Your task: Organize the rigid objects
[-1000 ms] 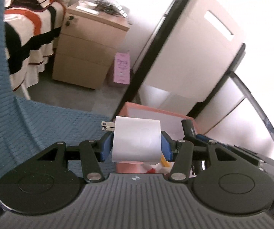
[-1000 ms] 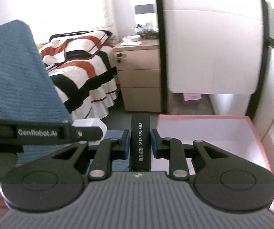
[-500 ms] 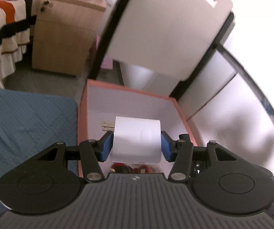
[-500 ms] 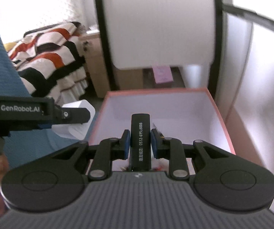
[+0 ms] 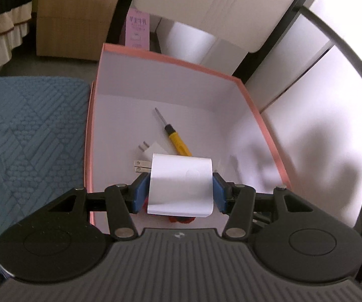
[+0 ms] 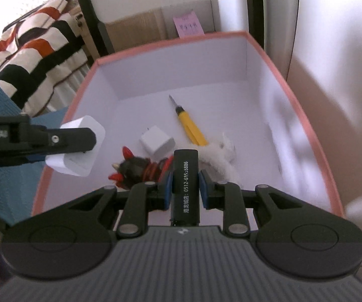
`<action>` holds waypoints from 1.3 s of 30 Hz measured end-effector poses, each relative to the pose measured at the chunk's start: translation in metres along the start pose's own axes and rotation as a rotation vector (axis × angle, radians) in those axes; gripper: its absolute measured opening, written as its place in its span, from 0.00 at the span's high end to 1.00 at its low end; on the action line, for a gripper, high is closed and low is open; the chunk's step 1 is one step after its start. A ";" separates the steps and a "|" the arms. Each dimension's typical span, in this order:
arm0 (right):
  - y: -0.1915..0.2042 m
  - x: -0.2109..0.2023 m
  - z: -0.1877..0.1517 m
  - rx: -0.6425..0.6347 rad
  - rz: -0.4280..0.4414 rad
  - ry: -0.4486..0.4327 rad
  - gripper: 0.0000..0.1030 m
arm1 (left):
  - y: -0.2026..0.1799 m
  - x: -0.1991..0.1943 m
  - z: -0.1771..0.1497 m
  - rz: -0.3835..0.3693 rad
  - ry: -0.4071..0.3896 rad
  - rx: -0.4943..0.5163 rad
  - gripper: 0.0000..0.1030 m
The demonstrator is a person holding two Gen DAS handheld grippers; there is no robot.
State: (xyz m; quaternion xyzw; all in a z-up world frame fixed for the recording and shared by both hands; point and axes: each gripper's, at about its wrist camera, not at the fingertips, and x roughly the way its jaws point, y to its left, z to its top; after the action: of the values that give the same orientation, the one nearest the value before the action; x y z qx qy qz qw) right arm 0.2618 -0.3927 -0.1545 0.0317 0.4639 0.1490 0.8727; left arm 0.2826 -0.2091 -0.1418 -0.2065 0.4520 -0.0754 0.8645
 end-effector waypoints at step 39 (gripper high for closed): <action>0.068 -0.145 0.019 -0.015 0.012 -0.247 0.68 | 0.000 -0.190 0.006 -0.012 -0.244 0.117 0.30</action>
State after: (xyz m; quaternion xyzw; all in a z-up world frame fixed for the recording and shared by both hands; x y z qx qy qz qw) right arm 0.1862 -0.3684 -0.0148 0.0457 0.3517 0.1526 0.9225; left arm 0.1773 -0.1469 0.0032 -0.1661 0.3369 -0.0812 0.9232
